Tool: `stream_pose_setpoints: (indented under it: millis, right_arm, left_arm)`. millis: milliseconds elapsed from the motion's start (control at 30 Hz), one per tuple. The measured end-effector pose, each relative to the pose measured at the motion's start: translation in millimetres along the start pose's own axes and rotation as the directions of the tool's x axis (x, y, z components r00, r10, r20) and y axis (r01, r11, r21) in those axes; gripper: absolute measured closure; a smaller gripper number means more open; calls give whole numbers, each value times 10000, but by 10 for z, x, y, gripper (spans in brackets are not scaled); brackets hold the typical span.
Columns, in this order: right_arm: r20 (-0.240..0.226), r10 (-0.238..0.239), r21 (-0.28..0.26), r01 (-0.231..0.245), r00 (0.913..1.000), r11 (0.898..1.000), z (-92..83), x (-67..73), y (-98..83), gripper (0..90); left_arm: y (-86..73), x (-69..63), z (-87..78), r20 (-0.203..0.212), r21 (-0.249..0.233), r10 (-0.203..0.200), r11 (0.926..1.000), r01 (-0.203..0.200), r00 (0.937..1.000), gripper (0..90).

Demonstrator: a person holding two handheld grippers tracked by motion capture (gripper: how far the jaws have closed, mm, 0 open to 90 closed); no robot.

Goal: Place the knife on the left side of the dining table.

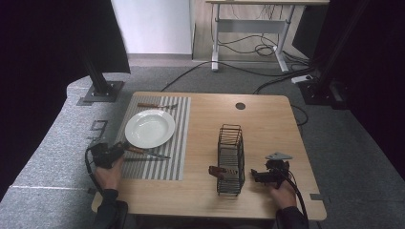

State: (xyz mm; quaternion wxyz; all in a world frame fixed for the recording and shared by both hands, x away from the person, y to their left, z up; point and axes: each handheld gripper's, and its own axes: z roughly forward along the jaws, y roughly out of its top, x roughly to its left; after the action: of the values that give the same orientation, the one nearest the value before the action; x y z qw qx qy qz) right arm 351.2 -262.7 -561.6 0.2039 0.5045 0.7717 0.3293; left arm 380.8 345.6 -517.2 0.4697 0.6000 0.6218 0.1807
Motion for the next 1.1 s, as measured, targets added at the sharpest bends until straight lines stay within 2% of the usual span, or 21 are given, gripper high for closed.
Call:
stream_pose_setpoints:
  millis: [767, 1100]
  right_arm:
    - [-1, -1, -1, 1, 10000, 10000, 0, 0, 0, 0]
    - [0, -2, -1, 2, 10000, 10000, 0, 0, 0, 0]
  left_arm:
    - [-103, 168, 106, 35, 335, -425, 9985, 423, 9991, 572]
    - [-124, 169, 128, -358, 546, -155, 9984, 175, 9992, 565]
